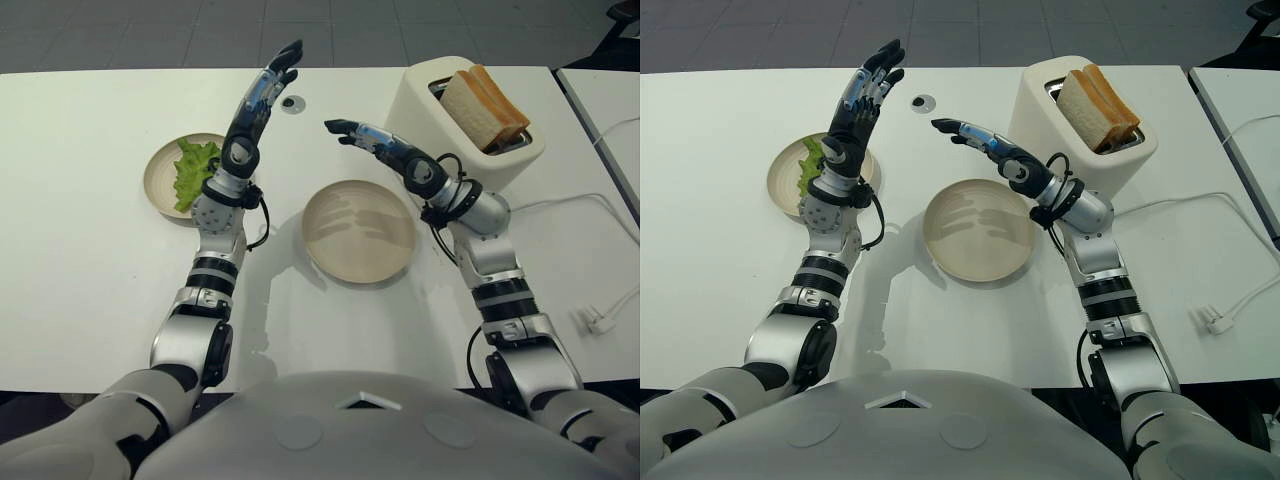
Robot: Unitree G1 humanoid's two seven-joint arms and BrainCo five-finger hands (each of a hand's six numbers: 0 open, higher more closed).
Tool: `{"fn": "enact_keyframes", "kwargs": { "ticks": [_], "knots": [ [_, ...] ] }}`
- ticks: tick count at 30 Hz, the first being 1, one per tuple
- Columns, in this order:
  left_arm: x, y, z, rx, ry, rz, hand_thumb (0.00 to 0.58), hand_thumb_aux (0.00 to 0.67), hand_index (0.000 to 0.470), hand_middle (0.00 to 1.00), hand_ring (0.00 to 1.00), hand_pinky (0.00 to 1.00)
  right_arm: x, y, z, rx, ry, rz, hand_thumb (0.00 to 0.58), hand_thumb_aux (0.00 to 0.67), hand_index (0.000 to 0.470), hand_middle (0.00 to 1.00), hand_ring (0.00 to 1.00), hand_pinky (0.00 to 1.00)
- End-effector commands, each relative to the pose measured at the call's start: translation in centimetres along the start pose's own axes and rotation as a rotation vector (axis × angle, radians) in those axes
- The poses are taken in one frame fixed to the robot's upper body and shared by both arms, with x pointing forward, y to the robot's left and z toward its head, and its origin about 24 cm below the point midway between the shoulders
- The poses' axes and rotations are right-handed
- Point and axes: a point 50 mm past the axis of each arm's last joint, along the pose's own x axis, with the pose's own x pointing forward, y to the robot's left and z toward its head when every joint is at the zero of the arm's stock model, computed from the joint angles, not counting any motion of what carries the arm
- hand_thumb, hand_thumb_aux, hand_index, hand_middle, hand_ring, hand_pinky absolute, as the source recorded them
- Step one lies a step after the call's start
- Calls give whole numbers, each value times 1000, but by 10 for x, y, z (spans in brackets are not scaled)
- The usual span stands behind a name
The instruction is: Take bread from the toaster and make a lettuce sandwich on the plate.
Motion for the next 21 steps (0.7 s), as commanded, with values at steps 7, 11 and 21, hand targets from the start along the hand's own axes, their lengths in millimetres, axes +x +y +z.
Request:
{"fn": "enact_keyframes", "kwargs": {
  "ticks": [7, 11, 21],
  "knots": [
    [-1, -3, -4, 66, 18, -52, 0, 0, 0, 0, 0, 0, 3, -14, 9, 7, -73, -99, 0, 0, 0, 0, 0, 0],
    [-2, -5, -5, 65, 18, -59, 0, 0, 0, 0, 0, 0, 3, -18, 11, 2, -84, -120, 0, 0, 0, 0, 0, 0],
    [-3, -6, -5, 60, 17, -64, 0, 0, 0, 0, 0, 0, -13, -56, 37, -211, -98, -226, 0, 0, 0, 0, 0, 0]
  ]
}}
